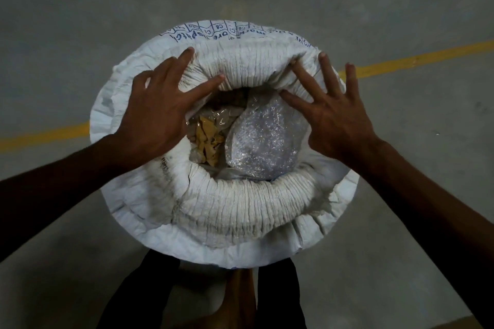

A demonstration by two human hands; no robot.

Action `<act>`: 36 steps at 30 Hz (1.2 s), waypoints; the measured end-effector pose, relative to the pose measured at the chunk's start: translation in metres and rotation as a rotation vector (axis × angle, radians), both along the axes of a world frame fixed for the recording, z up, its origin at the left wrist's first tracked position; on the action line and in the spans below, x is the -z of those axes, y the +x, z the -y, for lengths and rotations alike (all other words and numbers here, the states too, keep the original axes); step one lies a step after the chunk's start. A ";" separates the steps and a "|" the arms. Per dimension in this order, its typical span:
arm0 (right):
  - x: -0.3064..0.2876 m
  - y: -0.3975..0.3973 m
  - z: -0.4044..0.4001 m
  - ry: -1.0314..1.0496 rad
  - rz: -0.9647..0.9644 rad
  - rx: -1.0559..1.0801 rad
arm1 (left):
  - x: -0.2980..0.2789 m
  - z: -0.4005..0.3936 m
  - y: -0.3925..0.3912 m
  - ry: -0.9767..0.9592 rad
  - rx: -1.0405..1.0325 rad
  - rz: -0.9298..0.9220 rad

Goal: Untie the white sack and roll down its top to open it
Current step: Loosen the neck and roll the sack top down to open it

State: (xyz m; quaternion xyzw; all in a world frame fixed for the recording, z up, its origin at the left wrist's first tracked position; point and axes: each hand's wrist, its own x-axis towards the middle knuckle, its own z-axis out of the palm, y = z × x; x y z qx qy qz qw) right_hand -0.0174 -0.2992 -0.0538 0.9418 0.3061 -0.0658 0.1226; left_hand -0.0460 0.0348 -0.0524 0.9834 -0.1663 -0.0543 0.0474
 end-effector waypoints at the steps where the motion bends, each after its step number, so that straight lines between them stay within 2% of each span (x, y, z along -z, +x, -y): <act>1: -0.001 0.003 0.003 -0.014 0.009 -0.006 | -0.001 -0.003 0.002 -0.003 0.010 0.008; 10: -0.006 0.014 0.020 -0.062 0.009 -0.064 | -0.022 -0.016 0.018 0.060 0.079 -0.030; 19: -0.007 0.011 0.008 0.007 -0.041 -0.070 | -0.017 -0.001 0.000 0.042 0.088 0.055; 21: -0.011 0.007 0.005 0.007 -0.057 -0.062 | -0.020 0.003 -0.008 0.023 0.155 0.035; 25: -0.018 -0.009 -0.002 0.105 0.007 -0.053 | -0.003 0.014 -0.034 -0.107 0.484 0.040; 27: -0.021 -0.020 -0.006 0.176 0.046 -0.101 | 0.003 0.016 -0.045 -0.162 0.567 -0.079; 28: -0.021 -0.026 -0.008 0.223 0.020 -0.152 | 0.004 0.015 -0.048 -0.145 0.601 -0.185; 30: -0.018 -0.041 -0.014 0.297 -0.163 -0.301 | 0.003 0.015 -0.050 -0.084 0.631 -0.354; 32: -0.012 -0.056 -0.015 0.228 -0.400 -0.403 | 0.002 0.013 -0.049 -0.127 0.629 -0.395; 34: -0.009 -0.068 -0.013 0.124 -0.575 -0.391 | -0.008 0.015 -0.046 -0.172 0.618 -0.442; 36: -0.010 -0.076 -0.008 0.040 -0.702 -0.332 | -0.017 0.019 -0.046 -0.161 0.581 -0.611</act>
